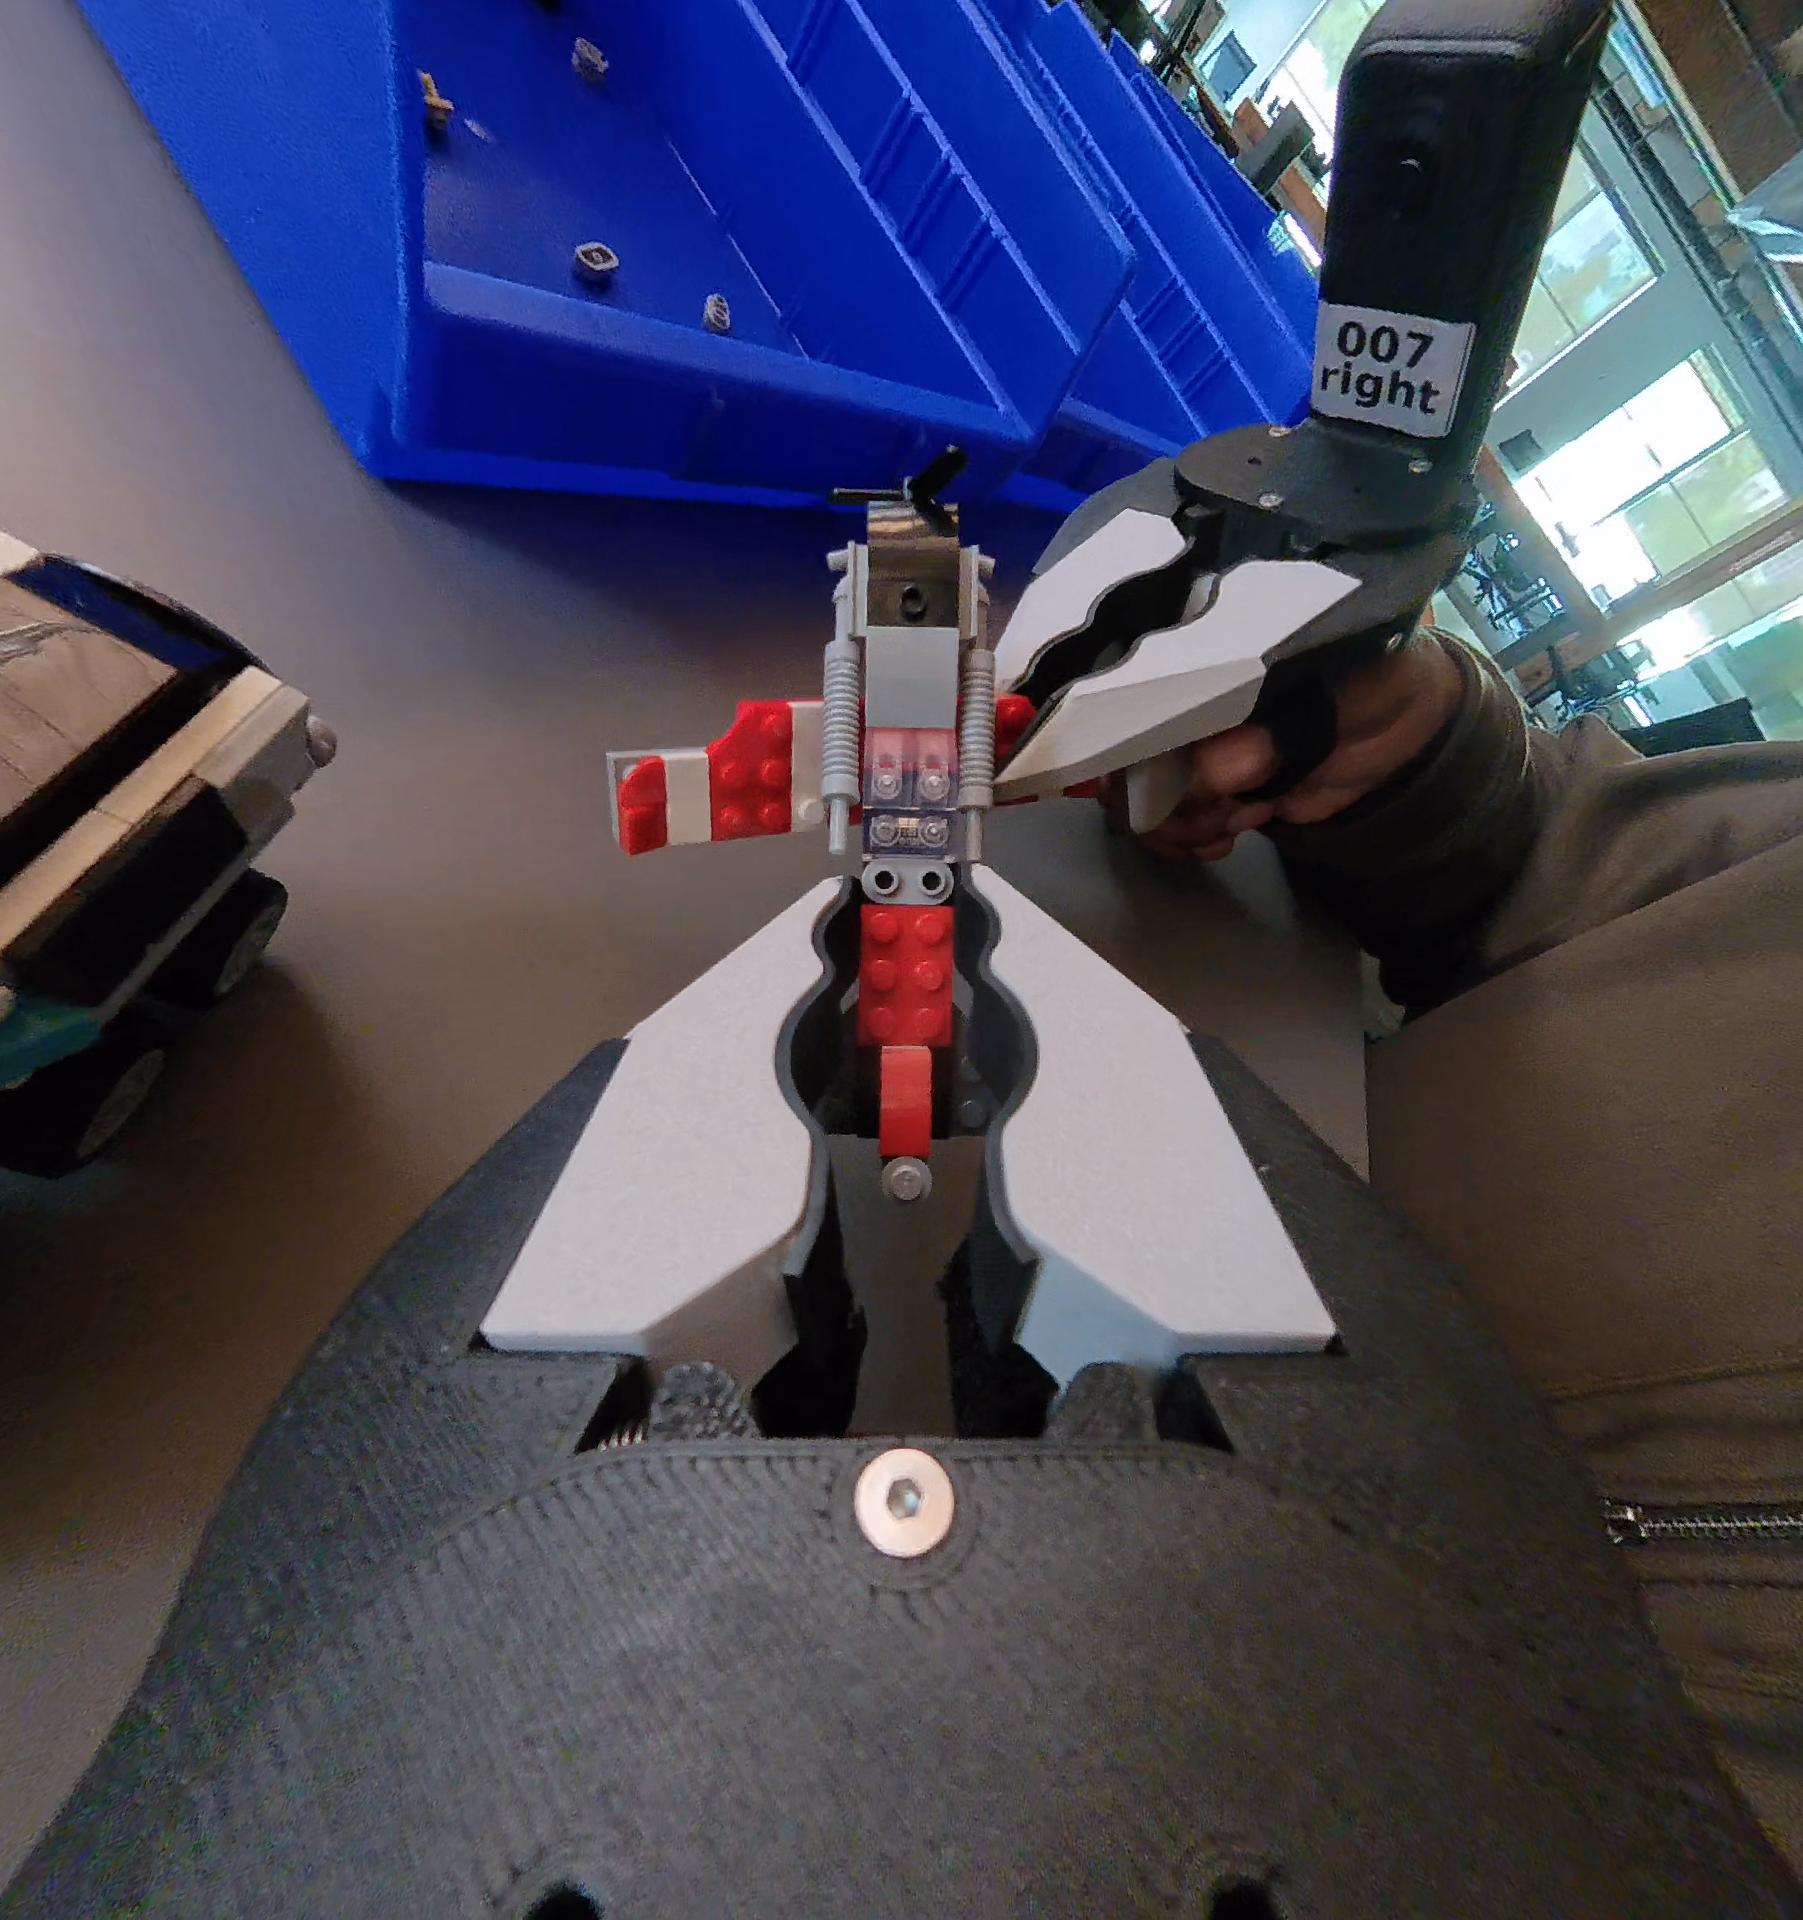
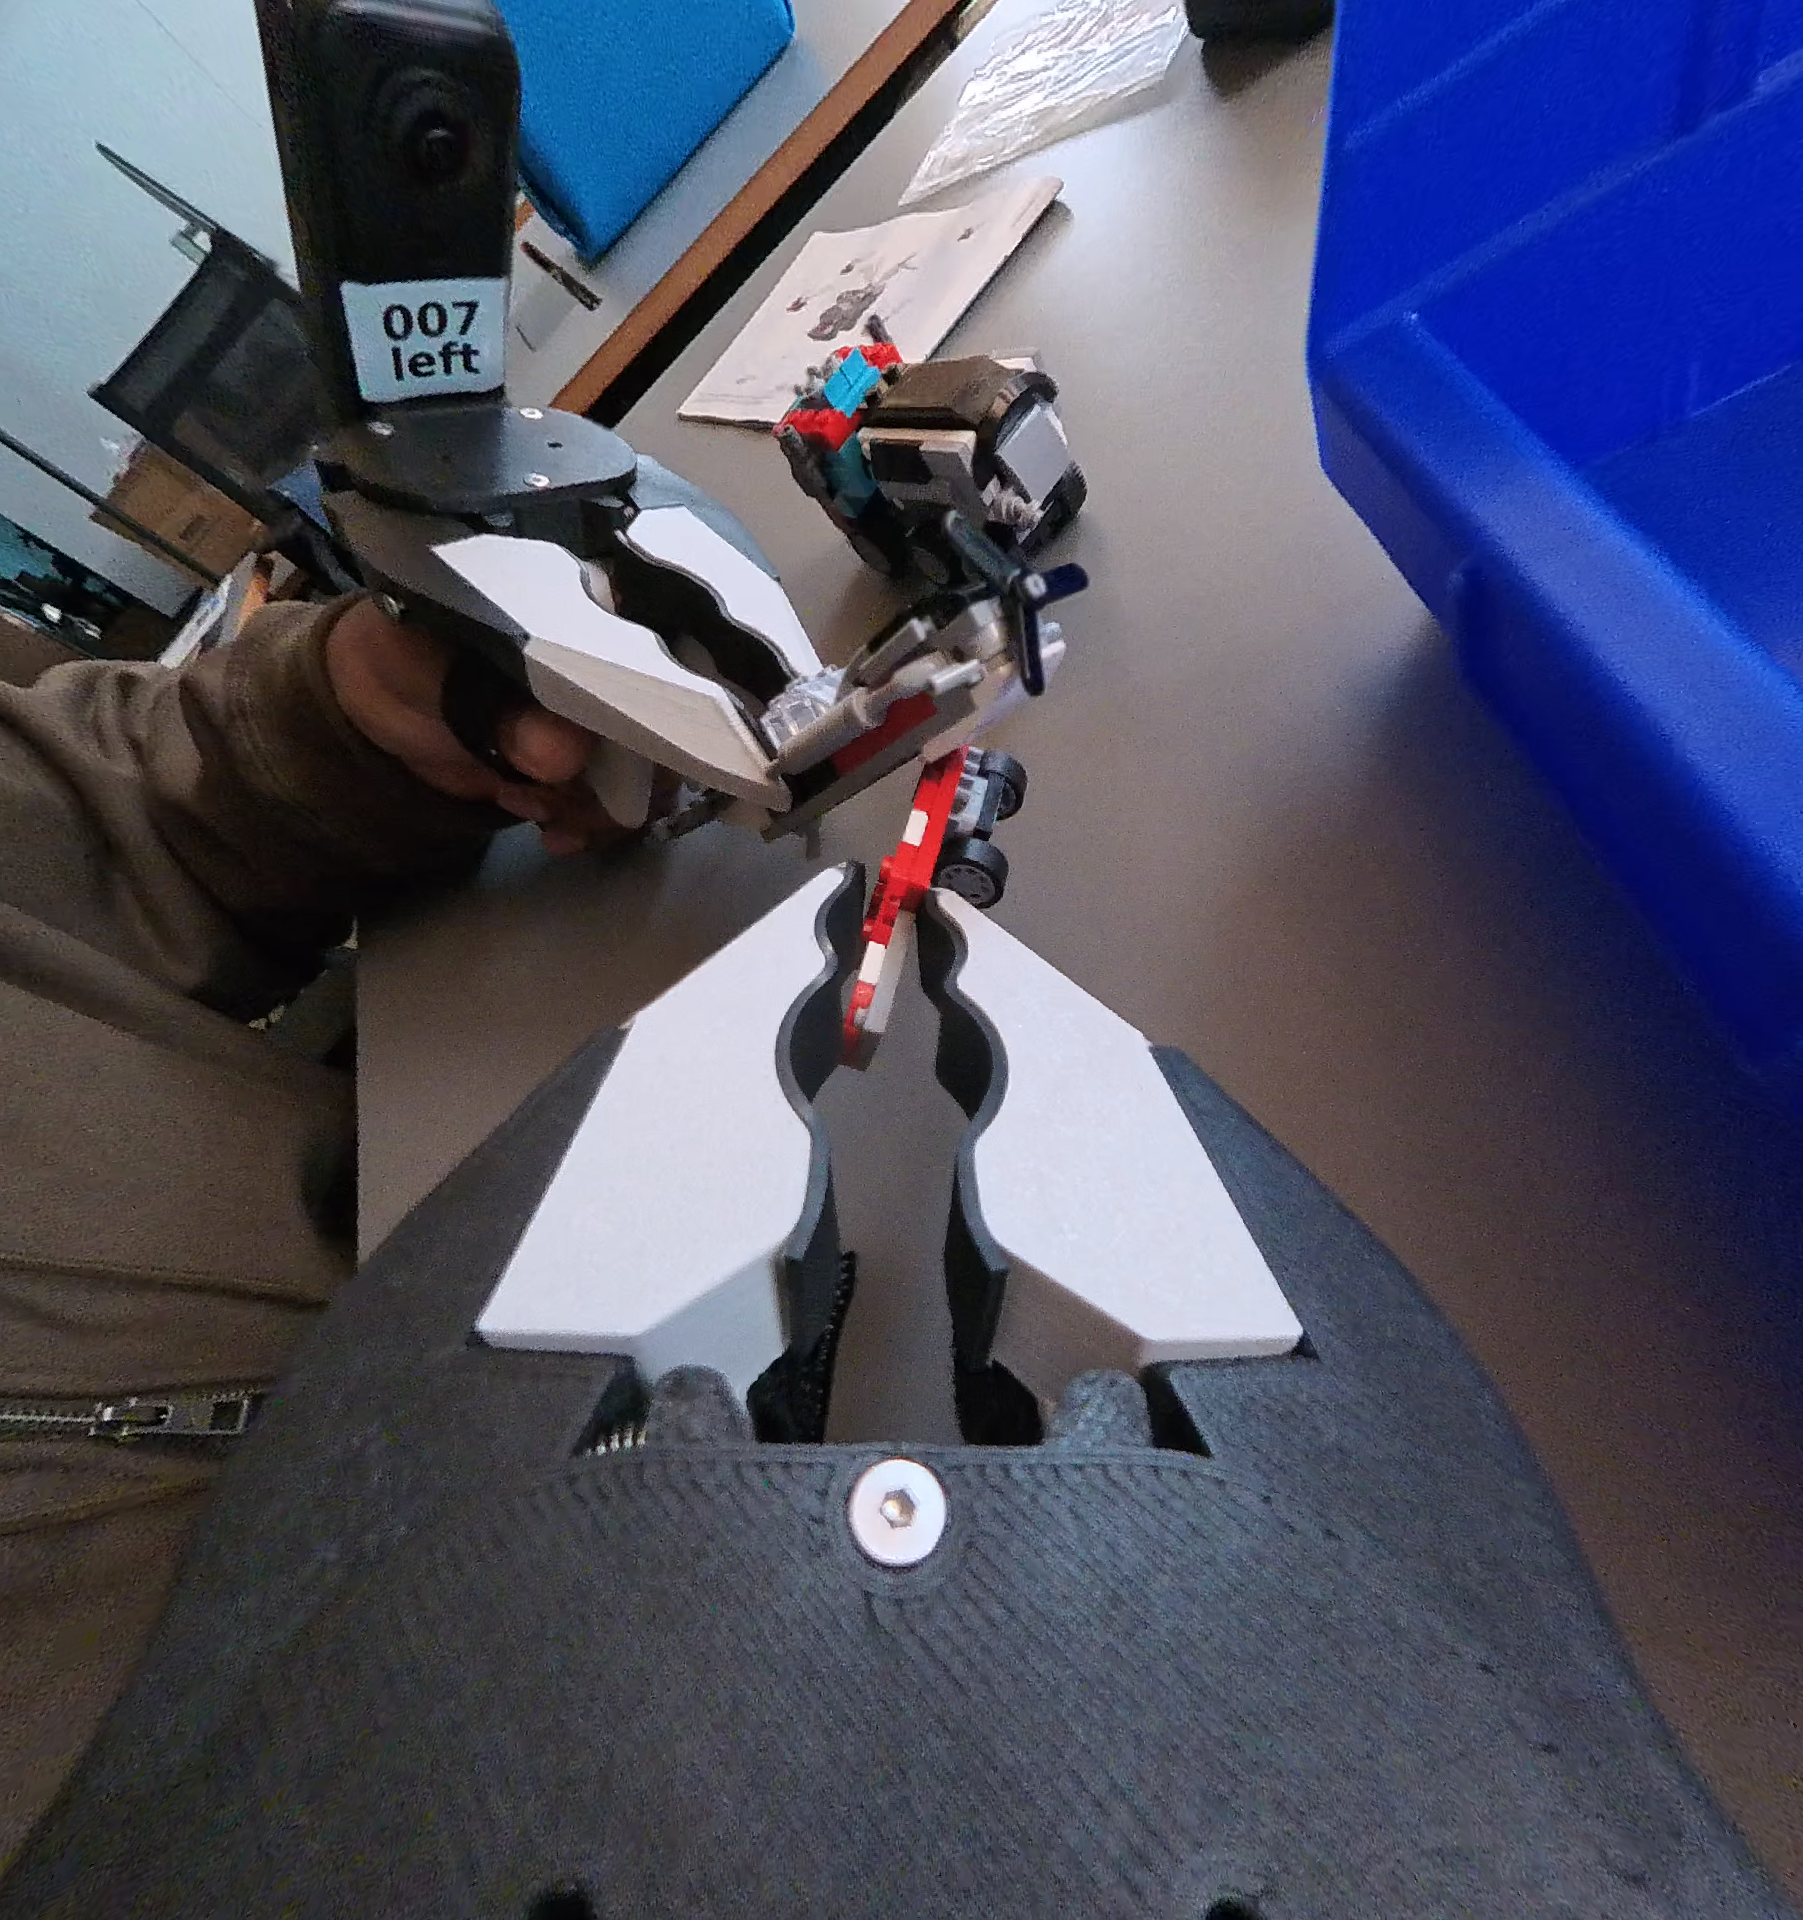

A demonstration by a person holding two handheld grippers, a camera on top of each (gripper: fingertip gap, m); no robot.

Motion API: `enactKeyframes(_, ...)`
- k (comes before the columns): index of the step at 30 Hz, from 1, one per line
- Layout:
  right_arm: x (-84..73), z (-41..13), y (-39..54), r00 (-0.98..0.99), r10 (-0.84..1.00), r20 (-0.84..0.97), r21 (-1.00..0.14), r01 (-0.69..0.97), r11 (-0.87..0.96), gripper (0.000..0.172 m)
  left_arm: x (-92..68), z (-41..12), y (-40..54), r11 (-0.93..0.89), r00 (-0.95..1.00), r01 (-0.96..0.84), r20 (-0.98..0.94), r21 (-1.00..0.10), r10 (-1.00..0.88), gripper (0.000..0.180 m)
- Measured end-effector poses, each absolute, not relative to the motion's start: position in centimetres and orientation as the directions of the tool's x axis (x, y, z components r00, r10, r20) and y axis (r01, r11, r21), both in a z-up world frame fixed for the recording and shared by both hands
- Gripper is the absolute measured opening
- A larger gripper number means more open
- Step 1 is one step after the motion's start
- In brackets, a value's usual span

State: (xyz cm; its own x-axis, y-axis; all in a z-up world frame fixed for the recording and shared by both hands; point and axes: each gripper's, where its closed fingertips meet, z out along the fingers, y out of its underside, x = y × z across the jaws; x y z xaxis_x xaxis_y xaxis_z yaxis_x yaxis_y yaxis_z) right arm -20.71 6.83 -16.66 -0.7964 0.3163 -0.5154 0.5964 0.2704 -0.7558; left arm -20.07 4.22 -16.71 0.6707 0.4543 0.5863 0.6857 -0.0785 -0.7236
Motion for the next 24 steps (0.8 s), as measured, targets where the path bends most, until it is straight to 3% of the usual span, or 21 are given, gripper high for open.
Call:
enactKeyframes(10,-21.0,-17.3,7.5,-0.793,0.346,-0.502,-0.742,0.6,0.299,0.007,-20.7,-16.2,3.4,-0.08,0.679,0.661,0.55,-0.746,0.486,0.018)
enactKeyframes(19,-20.6,-17.8,8.2,-0.813,0.314,-0.49,-0.726,0.58,0.369,0.007,-21.9,-17.3,0.9,-0.266,0.725,0.545,0.288,-0.795,0.625,0.018)
enactKeyframes(24,-20.3,-18.1,8.8,-0.829,0.27,-0.49,-0.714,0.559,0.421,0.007,-22.1,-18.6,-0.2,-0.39,0.743,0.513,0.169,-0.764,0.648,0.018)
